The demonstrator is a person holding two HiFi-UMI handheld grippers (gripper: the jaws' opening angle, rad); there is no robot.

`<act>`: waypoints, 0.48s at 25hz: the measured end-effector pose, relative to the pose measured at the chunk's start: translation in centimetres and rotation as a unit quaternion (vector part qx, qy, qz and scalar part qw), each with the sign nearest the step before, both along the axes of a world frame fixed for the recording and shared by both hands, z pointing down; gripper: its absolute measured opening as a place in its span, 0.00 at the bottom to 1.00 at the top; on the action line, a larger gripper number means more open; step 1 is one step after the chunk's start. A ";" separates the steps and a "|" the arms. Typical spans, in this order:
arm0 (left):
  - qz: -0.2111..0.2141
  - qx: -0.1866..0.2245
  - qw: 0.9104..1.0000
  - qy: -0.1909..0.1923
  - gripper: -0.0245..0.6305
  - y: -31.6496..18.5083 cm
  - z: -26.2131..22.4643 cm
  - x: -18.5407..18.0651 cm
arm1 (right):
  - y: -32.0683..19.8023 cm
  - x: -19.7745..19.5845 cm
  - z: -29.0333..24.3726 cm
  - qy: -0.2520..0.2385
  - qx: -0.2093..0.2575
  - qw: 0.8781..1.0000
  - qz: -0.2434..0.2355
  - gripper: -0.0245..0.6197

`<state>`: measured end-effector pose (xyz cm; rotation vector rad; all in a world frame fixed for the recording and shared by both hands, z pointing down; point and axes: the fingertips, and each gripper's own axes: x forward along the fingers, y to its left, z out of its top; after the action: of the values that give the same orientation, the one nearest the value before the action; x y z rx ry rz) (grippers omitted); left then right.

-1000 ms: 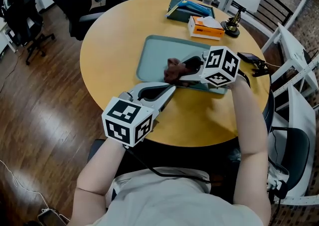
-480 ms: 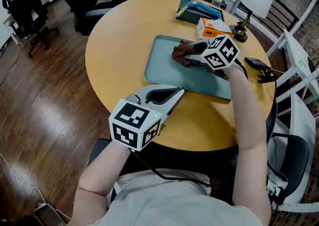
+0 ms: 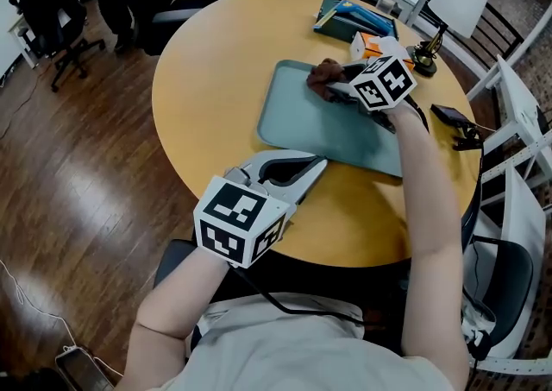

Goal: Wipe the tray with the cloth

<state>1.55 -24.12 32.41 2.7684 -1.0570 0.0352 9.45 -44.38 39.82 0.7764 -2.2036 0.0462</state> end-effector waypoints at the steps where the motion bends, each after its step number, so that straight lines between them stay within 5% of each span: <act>1: 0.000 0.000 1.000 0.000 0.04 0.0 0.0 0.0 | 0.0 -0.7 -0.1 -0.001 0.002 1.000 -0.010 0.29; 8: -0.004 0.006 1.000 -0.001 0.04 0.3 -0.4 -0.3 | 0.5 -4.0 -0.1 0.015 0.008 0.999 -0.049 0.30; 12: -0.006 0.009 1.000 0.003 0.04 0.7 -0.5 -0.8 | 5.1 -5.8 -0.3 0.024 -0.007 0.993 -0.116 0.30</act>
<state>0.76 -23.37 31.87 2.7761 -1.0766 0.0158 3.67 -39.31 39.51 0.5044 -2.2311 -0.0703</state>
